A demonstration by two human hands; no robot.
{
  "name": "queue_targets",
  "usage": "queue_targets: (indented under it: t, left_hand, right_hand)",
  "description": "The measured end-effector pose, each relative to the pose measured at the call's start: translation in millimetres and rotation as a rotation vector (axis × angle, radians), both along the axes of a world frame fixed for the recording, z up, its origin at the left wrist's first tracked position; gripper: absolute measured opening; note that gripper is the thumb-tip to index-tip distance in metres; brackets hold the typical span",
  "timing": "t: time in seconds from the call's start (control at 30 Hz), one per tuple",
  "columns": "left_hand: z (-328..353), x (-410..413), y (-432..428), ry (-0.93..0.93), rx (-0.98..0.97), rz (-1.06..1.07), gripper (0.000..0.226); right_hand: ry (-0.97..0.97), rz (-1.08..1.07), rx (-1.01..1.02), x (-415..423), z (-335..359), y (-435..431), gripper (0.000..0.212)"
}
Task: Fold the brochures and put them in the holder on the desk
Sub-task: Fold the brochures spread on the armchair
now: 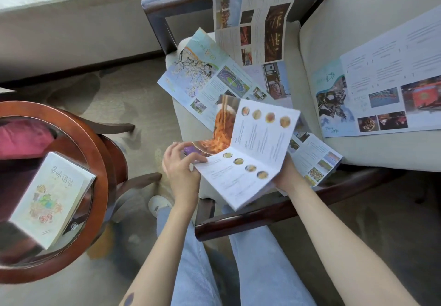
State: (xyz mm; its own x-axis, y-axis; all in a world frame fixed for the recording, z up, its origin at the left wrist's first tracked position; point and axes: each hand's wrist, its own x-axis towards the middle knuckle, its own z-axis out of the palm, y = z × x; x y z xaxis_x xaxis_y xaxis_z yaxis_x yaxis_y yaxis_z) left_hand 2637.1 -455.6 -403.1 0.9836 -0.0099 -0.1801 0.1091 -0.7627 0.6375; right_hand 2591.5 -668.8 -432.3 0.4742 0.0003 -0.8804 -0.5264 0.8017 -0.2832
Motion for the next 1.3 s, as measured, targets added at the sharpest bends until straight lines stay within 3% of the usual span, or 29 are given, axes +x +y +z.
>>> queue_targets:
  t: [0.07, 0.17, 0.27, 0.33, 0.4, 0.43, 0.53, 0.63, 0.7, 0.8, 0.9, 1.0, 1.03, 1.1, 1.17, 1.3]
  left_hand:
    - [-1, -1, 4, -0.050, -0.016, -0.024, 0.022]
    - [1, -2, 6, -0.050, -0.085, -0.041, 0.019]
    - [3, -2, 2, 0.036, -0.310, 0.120, 0.015]
    - [8, 0, -6, 0.171, -0.573, 0.306, 0.033]
    - [10, 2, -14, 0.354, -0.707, 0.415, 0.058]
    - [10, 2, -18, 0.470, -0.725, 0.442, 0.062]
    - [12, 5, -34, 0.788, -0.833, 0.516, 0.042]
    - [7, 7, -37, 0.897, -0.914, 0.486, 0.064]
    - [3, 6, -32, 0.942, -0.992, 0.481, 0.074]
    - [4, 8, -19, 0.975, -1.122, 0.463, 0.055]
    - [6, 6, -6, 1.007, -1.057, 0.526, 0.031]
    - [4, 9, 8, 0.924, -1.118, 0.635, 0.025]
    - [4, 12, 10, 0.901, -1.150, 0.659, 0.026]
    - [5, 16, 11, 0.872, -1.193, 0.679, 0.031]
    - [7, 18, 8, 0.850, -1.244, 0.679, 0.038]
    - [10, 17, 5, 0.796, -1.272, 0.651, 0.046]
  right_hand:
    - [-0.006, -0.051, 0.081, -3, 6, -10, 0.039]
    - [0.044, -0.094, 0.017, -4, 11, -14, 0.038]
    - [-0.090, -0.073, 0.016, 6, 21, -10, 0.038]
    - [-0.171, -0.040, 0.082, 11, 29, -4, 0.037]
    - [-0.244, 0.017, 0.065, 14, 33, 5, 0.035]
    - [-0.282, 0.069, 0.020, 14, 33, 11, 0.033]
    - [-0.366, 0.422, -0.211, 14, 32, 34, 0.031]
    - [-0.351, 0.798, -0.492, 11, 26, 51, 0.030]
    - [-0.385, 0.855, -0.561, 4, 21, 57, 0.033]
    - [-0.383, 0.857, -0.614, -6, 17, 63, 0.031]
    - [-0.248, 0.871, -0.704, -10, 17, 58, 0.037]
    - [-0.139, 0.674, -0.890, -9, 20, 41, 0.025]
    - [-0.056, 0.563, -0.850, -8, 23, 38, 0.018]
    - [0.058, 0.393, -0.586, -2, 29, 38, 0.024]
    - [0.007, 0.384, -0.338, 1, 33, 43, 0.037]
    - [-0.138, 0.198, -0.078, 12, 40, 69, 0.028]
